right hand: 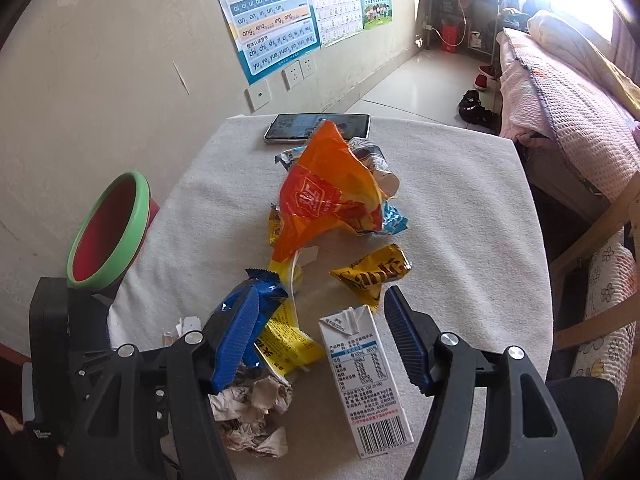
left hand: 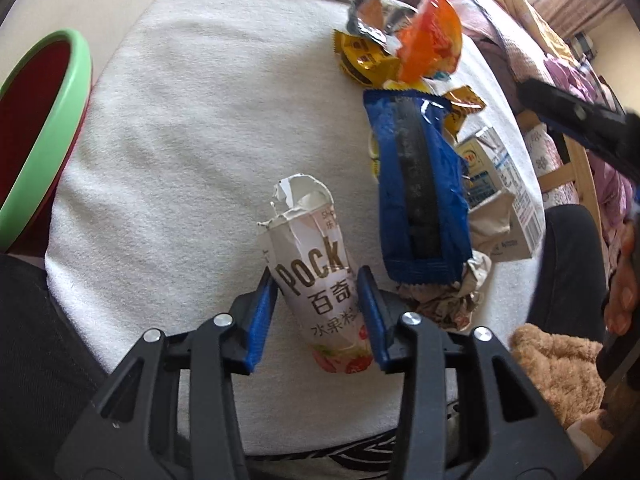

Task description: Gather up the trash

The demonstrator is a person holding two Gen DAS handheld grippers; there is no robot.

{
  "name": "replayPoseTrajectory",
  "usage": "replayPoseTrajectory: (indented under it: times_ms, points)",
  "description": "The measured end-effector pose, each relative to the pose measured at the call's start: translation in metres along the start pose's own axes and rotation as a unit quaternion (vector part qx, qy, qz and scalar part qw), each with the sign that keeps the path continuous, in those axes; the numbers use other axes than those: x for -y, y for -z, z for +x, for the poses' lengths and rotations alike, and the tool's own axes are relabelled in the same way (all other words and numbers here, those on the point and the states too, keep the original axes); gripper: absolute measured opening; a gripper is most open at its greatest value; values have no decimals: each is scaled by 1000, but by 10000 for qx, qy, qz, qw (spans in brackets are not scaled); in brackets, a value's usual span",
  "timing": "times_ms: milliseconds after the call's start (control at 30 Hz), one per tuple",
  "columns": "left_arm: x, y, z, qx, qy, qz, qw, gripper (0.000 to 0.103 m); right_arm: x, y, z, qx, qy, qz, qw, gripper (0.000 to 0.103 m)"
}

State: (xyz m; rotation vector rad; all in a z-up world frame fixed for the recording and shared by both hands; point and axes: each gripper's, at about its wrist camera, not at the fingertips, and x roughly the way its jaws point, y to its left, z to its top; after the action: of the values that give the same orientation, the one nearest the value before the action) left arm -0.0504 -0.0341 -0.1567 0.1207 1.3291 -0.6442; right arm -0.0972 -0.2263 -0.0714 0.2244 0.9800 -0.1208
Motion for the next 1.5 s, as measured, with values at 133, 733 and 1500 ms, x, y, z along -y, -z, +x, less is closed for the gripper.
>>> replayPoseTrajectory:
  times_ms: [133,733,1500]
  points:
    - [-10,1,-11,178,30,-176,9997,40,1,8,-5,-41,43,52,10000,64]
    - [-16,8,-32,601,107,-301,9977,49,-30,37,8,-604,-174,-10,9980,69]
    - [-11,-23,-37,1180,-508,-681,9894,52,-33,-40,79,-863,-1886,-7,9782,32]
